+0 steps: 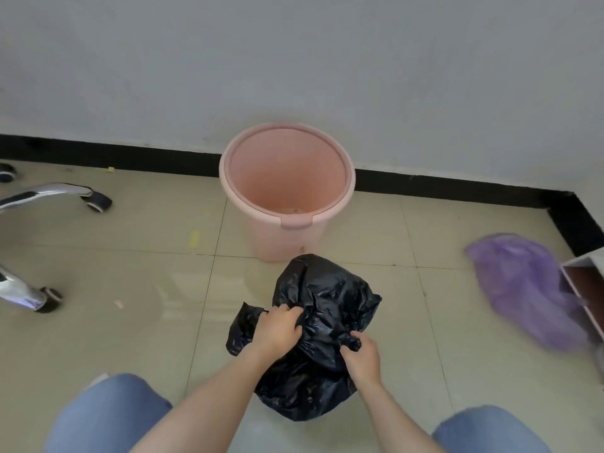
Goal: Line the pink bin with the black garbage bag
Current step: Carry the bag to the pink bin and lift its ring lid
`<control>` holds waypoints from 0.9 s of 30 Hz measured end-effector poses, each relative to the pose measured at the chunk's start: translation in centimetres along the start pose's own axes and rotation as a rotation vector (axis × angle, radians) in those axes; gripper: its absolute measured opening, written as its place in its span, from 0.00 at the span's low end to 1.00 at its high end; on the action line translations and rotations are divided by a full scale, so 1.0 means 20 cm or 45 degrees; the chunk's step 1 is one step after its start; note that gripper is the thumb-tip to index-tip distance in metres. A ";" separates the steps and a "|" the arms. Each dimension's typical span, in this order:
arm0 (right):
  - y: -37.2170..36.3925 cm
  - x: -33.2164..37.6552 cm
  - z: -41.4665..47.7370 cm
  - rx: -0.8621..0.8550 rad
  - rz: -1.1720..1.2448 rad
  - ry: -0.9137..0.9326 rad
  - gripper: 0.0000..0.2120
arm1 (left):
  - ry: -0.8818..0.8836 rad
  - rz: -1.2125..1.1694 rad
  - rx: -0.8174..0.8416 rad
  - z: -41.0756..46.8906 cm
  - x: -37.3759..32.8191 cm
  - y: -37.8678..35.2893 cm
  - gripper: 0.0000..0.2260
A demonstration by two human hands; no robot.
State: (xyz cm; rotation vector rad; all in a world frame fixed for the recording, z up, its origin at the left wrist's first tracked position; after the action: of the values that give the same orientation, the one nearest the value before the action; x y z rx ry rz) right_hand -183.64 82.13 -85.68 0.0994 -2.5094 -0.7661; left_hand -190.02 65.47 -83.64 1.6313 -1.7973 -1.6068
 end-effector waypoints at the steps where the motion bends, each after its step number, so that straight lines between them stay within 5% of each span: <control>1: -0.02 -0.01 0.02 0.034 -0.017 -0.006 0.21 | -0.001 0.002 -0.008 0.00 0.03 -0.01 0.19; 4: -0.03 0.01 0.03 0.110 -0.155 -0.011 0.25 | 0.018 -0.012 -0.123 -0.01 0.08 0.04 0.18; 8: 0.09 0.25 0.01 -0.057 -0.309 0.196 0.22 | 0.116 -0.040 -0.567 0.01 0.12 0.30 0.16; 14: 0.13 0.82 -0.16 -0.417 -0.517 1.010 0.19 | 0.548 -1.663 -1.122 0.13 0.14 0.65 0.18; 18: 0.05 1.03 -0.22 -0.310 -0.750 1.232 0.26 | 0.474 -2.103 -1.155 0.16 0.13 0.72 0.14; 27: 0.01 0.99 -0.23 -0.498 -1.335 1.402 0.28 | 0.578 -2.176 -1.123 0.09 0.13 0.65 0.12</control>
State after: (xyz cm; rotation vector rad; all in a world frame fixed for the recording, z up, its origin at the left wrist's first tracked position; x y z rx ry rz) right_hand -198.66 75.80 -73.42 1.3403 -1.1074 -1.1177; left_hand -199.51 61.39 -75.10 2.5622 0.9179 -1.5990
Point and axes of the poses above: each hand's wrist, its own z-axis towards the middle knuckle, its own y-axis out of the back of the hand, x = y × z, the point moved 1 cm from there along z, towards the middle knuckle, and after that the axes turned 15 degrees about -y, right-handed, at the moved point
